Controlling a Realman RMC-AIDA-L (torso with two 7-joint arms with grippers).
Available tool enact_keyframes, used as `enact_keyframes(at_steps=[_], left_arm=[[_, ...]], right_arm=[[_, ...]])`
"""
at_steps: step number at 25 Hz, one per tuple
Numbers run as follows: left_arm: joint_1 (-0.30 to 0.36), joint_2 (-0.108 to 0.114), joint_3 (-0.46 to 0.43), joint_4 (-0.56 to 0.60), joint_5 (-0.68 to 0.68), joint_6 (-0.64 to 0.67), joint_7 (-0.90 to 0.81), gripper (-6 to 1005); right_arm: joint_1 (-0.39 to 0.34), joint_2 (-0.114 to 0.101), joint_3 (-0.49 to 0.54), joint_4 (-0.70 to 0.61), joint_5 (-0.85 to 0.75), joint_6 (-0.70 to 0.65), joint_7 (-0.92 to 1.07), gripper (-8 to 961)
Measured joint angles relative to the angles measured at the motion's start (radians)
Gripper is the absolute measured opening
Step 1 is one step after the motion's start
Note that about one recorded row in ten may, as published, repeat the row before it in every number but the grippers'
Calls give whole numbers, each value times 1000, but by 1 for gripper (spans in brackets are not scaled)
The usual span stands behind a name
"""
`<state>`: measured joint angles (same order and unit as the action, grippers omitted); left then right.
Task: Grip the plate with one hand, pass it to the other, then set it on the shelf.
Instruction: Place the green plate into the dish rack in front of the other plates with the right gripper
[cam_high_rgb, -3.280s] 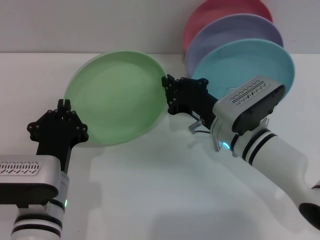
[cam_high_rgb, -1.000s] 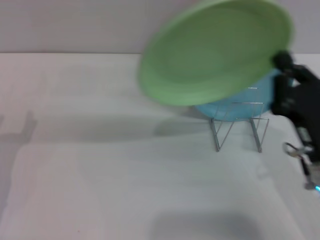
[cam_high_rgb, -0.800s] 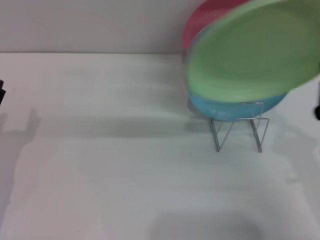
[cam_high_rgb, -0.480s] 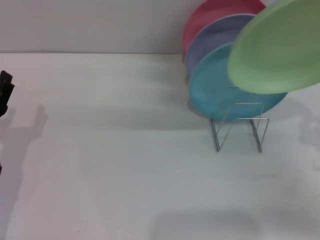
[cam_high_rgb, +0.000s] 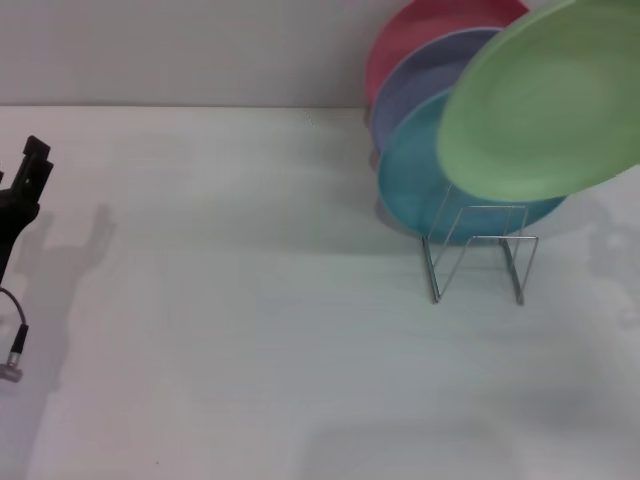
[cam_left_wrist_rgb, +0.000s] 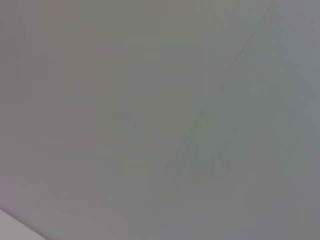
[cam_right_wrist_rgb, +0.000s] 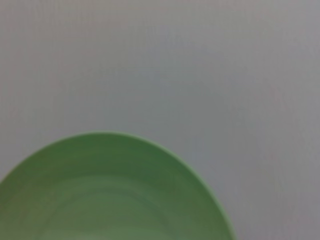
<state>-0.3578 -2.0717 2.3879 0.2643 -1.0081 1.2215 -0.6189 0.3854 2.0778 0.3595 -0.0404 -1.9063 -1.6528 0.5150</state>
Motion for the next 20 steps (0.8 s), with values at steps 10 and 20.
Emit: enact_keyframes(at_steps=[10, 20], left_arm=[[15, 7, 3, 4, 56, 25, -74, 859], [33, 12, -1, -4, 122, 71, -148, 860]], right_arm=[[-22, 5, -23, 123, -1, 54, -129, 15], [-71, 8, -19, 172, 7, 26, -236, 15]])
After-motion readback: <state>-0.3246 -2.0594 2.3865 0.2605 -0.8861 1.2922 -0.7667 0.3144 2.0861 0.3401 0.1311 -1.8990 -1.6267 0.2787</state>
